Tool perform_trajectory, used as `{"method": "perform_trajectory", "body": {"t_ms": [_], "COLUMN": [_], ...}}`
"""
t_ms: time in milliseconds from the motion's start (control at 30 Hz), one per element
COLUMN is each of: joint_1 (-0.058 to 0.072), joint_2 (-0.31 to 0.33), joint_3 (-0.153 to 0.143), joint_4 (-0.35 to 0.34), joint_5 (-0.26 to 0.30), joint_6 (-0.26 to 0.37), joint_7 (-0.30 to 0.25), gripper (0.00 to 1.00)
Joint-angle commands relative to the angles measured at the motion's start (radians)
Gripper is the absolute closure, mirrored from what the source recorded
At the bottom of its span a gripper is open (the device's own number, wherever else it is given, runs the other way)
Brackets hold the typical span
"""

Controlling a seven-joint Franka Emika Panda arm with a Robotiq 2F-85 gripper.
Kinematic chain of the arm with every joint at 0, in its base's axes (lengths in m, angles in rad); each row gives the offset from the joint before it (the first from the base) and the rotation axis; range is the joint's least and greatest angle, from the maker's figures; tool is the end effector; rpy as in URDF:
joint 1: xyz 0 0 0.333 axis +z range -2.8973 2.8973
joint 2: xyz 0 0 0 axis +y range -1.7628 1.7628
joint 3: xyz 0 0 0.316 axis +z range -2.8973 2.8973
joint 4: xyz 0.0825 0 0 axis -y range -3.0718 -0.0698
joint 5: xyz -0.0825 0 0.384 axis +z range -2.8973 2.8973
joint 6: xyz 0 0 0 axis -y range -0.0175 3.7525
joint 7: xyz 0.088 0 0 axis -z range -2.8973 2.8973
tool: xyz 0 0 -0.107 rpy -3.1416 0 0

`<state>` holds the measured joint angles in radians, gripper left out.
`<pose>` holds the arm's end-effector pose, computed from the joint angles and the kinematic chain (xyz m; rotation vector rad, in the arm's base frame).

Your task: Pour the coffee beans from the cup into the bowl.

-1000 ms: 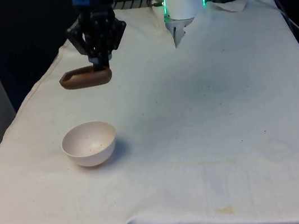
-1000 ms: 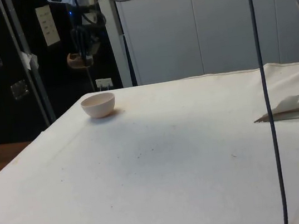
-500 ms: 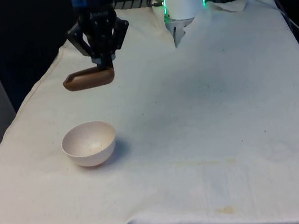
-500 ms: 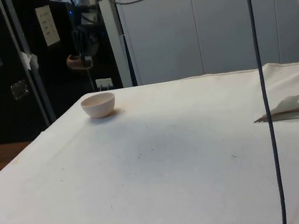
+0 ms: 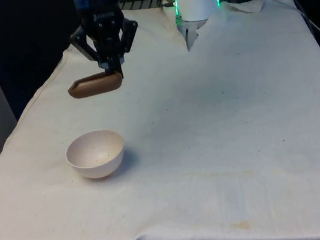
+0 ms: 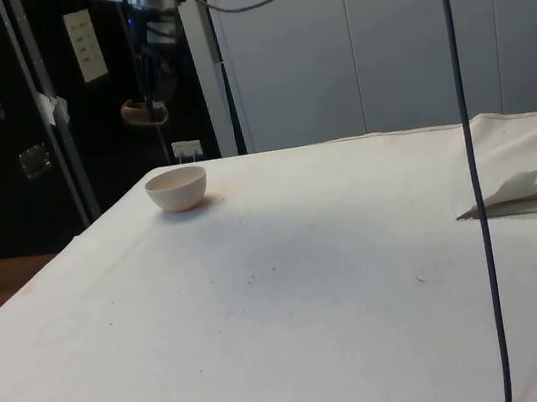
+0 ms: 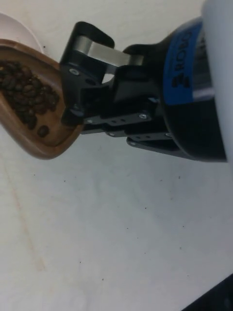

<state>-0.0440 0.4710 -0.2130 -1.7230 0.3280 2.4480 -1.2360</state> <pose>0.6704 -0.1587 0.3449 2.8012 1.1677 0.4567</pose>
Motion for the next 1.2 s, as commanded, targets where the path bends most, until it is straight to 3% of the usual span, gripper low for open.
{"method": "perform_trajectory", "body": {"t_ms": [0, 100, 133, 167, 400, 433, 467, 700, 733, 767, 1000, 1033, 1067, 1167], "joint_1": [-0.005, -0.006, 0.0, -0.007, -0.008, -0.001, -0.008, -0.009, -0.002, -0.01, -0.01, -0.003, -0.01, -0.01], "joint_2": [0.004, 0.008, 0.003, 0.01, 0.024, 0.021, 0.025, 0.034, 0.031, 0.035, 0.038, 0.036, 0.038, 0.039], "joint_3": [0.004, 0.004, -0.001, 0.004, 0.003, -0.003, 0.004, 0.003, -0.004, 0.004, 0.002, -0.004, 0.001, -0.002], "joint_4": [0.007, 0.007, 0.0, 0.008, 0.013, 0.006, 0.013, 0.016, 0.008, 0.017, 0.021, 0.014, 0.021, 0.023], "joint_5": [0.011, 0.031, 0.019, 0.039, 0.107, 0.096, 0.115, 0.174, 0.172, 0.19, 0.252, 0.245, 0.257, 0.277], "joint_6": [-0.008, -0.008, 0.0, -0.008, -0.011, -0.003, -0.012, -0.017, -0.01, -0.019, -0.027, -0.019, -0.028, -0.036], "joint_7": [-0.001, 0.0, 0.001, 0.0, -0.002, 0.001, -0.002, -0.005, -0.001, -0.005, -0.004, -0.001, -0.003, -0.001], "gripper": [1.0, 1.0, 1.0, 1.0, 1.0, 1.0, 1.0, 1.0, 1.0, 1.0, 1.0, 1.0, 1.0, 1.0]}}
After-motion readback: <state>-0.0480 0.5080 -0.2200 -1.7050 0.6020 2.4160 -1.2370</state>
